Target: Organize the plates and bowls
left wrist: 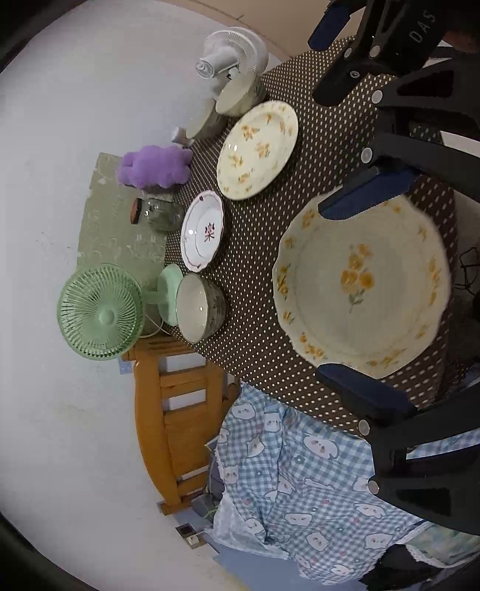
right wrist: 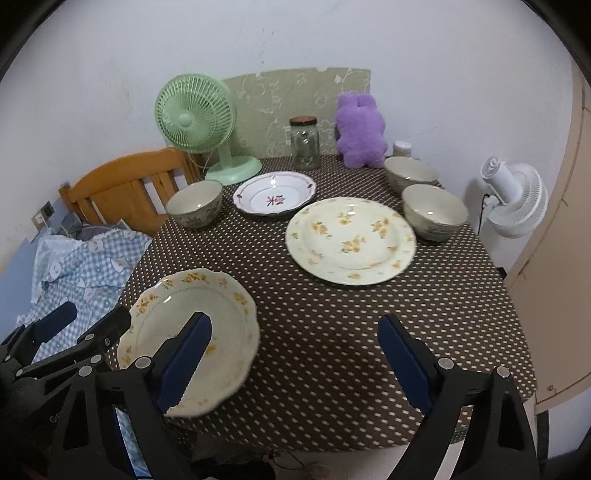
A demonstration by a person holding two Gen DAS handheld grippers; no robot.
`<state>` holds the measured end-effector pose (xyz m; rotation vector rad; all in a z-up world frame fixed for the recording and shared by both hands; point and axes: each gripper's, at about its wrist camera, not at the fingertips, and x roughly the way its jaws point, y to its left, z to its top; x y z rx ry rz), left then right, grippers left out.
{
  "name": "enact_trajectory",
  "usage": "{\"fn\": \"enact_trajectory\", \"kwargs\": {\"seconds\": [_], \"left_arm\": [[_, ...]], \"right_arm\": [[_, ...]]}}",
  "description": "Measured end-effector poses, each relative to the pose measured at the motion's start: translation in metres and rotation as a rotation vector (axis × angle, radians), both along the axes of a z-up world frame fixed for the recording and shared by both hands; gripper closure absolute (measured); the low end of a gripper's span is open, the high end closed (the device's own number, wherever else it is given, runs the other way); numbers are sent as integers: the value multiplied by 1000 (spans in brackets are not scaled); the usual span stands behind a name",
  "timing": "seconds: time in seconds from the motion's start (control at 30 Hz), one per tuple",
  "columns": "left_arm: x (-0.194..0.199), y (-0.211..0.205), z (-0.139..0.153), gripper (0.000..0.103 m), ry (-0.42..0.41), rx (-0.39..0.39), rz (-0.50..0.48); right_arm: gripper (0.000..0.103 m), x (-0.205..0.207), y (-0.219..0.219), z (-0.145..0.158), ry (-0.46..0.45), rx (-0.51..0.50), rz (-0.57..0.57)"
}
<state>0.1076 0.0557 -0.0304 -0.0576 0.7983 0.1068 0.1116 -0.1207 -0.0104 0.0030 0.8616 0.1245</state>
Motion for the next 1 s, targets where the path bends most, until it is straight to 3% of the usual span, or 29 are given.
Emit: {"fn": "enact_trajectory", "kwargs": {"seconds": [0.67, 0.77, 1.0], "left_arm": [[67, 58, -73, 25, 219, 3, -33], [73, 63, -85, 31, 262, -11, -37], [74, 68, -103, 33, 334, -58, -58]], "right_arm": [[14, 61, 68, -80, 188, -14, -73], [17, 66, 74, -88, 226, -17, -91], [22, 72, 84, -104, 288, -39, -124]]}}
